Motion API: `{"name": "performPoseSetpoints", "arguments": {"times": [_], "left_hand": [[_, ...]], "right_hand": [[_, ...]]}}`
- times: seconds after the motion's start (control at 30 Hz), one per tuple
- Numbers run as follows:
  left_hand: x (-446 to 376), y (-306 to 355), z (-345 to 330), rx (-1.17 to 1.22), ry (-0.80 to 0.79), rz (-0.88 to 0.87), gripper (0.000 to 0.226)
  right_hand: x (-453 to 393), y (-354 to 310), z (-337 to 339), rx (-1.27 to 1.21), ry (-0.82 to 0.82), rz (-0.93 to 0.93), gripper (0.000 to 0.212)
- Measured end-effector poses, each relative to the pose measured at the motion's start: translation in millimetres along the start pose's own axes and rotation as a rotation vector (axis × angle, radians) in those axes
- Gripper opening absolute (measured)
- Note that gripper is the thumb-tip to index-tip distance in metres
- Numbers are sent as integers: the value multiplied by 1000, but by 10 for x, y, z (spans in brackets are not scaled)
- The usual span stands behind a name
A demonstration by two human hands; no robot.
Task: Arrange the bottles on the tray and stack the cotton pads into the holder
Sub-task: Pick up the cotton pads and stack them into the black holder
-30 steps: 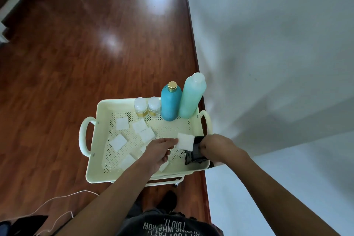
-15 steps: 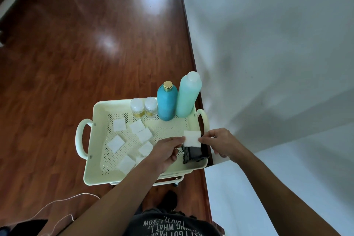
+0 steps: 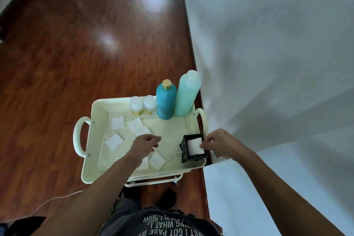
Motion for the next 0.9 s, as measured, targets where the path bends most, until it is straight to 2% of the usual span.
{"name": "performPoseSetpoints", "arguments": {"times": [0.13, 0.37, 0.53, 0.6, 0.9], "left_hand": [[-31, -84, 99, -28, -2, 12, 18], [-18, -107, 56, -56, -42, 19, 23], [-40, -92, 95, -96, -39, 18, 22], [-45, -90, 124, -108, -34, 21, 21], [-88, -244, 334, -166, 27, 46, 20]], "right_hand": [[-45, -94, -193, 247, 34, 60, 18], [-92, -196, -331, 612, 129, 18, 19], [-77, -196, -249, 780, 196, 244, 23], [-89, -197, -237, 782, 158, 288, 22], [-183, -190, -359, 856, -10, 159, 30]]}}
Point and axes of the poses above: each hand's wrist, its own x-axis away from the middle knuckle, its own z-axis out of the back of the hand, y = z × x, the point moved 3 cm from there along -x, towards the middle knuckle, and after that the axes turned 15 degrees about -x, right-handed, at the moved point
